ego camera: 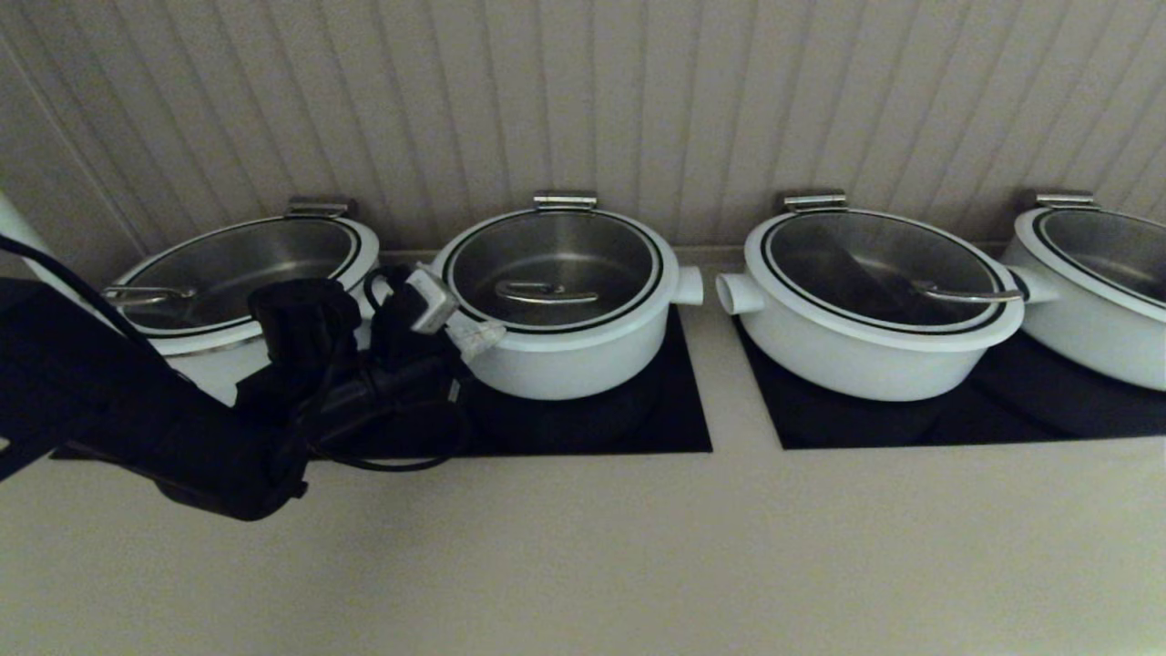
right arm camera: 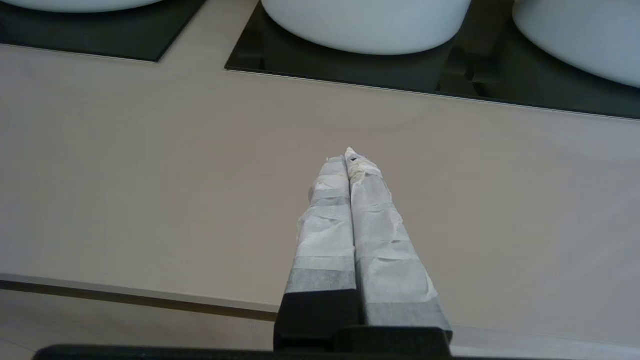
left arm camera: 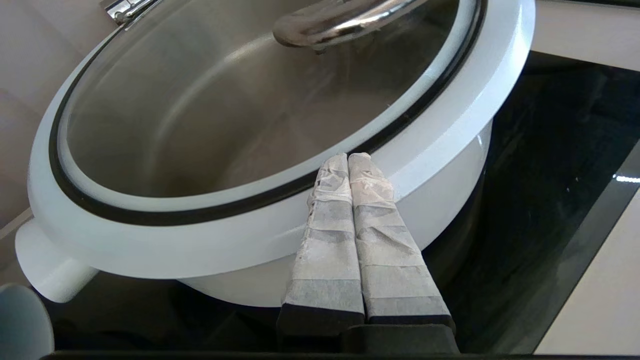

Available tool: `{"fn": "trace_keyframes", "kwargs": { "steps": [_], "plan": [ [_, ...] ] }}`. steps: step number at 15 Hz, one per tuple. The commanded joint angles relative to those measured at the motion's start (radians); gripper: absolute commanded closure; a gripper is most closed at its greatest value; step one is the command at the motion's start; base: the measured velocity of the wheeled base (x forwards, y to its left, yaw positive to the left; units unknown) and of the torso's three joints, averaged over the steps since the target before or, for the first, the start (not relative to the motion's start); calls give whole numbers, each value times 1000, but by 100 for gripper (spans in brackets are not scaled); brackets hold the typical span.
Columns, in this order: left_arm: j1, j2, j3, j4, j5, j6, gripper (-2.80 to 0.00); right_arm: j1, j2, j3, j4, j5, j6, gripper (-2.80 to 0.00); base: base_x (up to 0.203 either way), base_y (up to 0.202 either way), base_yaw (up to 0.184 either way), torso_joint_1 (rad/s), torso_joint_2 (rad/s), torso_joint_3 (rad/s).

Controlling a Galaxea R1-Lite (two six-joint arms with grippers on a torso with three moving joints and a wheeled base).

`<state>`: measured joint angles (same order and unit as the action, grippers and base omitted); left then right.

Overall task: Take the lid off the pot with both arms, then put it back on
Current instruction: Close the pot lid

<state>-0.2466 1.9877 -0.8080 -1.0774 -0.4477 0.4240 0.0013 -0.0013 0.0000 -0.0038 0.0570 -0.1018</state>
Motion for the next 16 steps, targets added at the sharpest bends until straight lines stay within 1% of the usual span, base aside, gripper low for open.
{"fn": "trace_keyframes", "kwargs": {
  "steps": [1, 16],
  "plan": [
    [0, 11, 9, -1, -2, 2, 0, 0, 1, 0, -1, 1, -1, 0, 0, 0, 0, 0, 0, 0],
    [1, 4, 27, -2, -2, 2, 0, 0, 1, 0, -1, 1, -1, 0, 0, 0, 0, 0, 0, 0]
  ]
}}
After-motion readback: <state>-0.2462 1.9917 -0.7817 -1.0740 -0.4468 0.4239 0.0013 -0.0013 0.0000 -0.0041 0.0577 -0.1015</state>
